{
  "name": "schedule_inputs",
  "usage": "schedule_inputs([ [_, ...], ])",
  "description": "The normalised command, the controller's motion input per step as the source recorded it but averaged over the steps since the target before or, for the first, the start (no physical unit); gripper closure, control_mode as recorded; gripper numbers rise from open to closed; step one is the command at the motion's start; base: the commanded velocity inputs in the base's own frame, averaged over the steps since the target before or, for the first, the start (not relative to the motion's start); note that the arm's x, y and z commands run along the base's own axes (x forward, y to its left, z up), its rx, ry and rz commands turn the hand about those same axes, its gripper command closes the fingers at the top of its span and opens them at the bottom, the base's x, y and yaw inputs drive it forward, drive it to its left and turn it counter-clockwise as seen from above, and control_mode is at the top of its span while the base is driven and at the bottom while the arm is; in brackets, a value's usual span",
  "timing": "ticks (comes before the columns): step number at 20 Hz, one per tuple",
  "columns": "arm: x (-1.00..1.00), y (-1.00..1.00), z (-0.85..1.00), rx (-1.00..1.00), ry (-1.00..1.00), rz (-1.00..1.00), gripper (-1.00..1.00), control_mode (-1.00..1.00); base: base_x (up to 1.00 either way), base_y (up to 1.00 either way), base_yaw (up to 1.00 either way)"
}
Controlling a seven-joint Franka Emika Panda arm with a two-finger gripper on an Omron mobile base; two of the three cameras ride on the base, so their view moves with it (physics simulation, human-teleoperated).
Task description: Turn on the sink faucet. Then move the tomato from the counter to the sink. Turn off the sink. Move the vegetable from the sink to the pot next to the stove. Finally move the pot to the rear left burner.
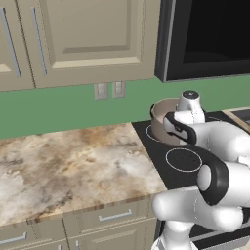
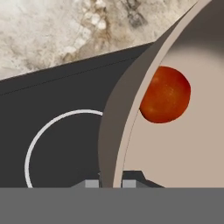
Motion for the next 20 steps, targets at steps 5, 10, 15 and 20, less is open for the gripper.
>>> schedule_inputs([
  [5,0.19,-0.09,0.0,0.01,0.0,0.0,1.0,-1.0,0.0,0.0,0.0],
  [10,0.13,-0.03,-0.04,0.0,0.0,0.0,1.0,-1.0,0.0,0.0,0.0],
  [15,0.02,0.0,-0.13,0.0,0.0,0.0,1.0,-1.0,0.0,0.0,0.0],
  [20,0.07,0.0,-0.08,0.0,0.0,0.01,1.0,-1.0,0.0,0.0,0.0],
])
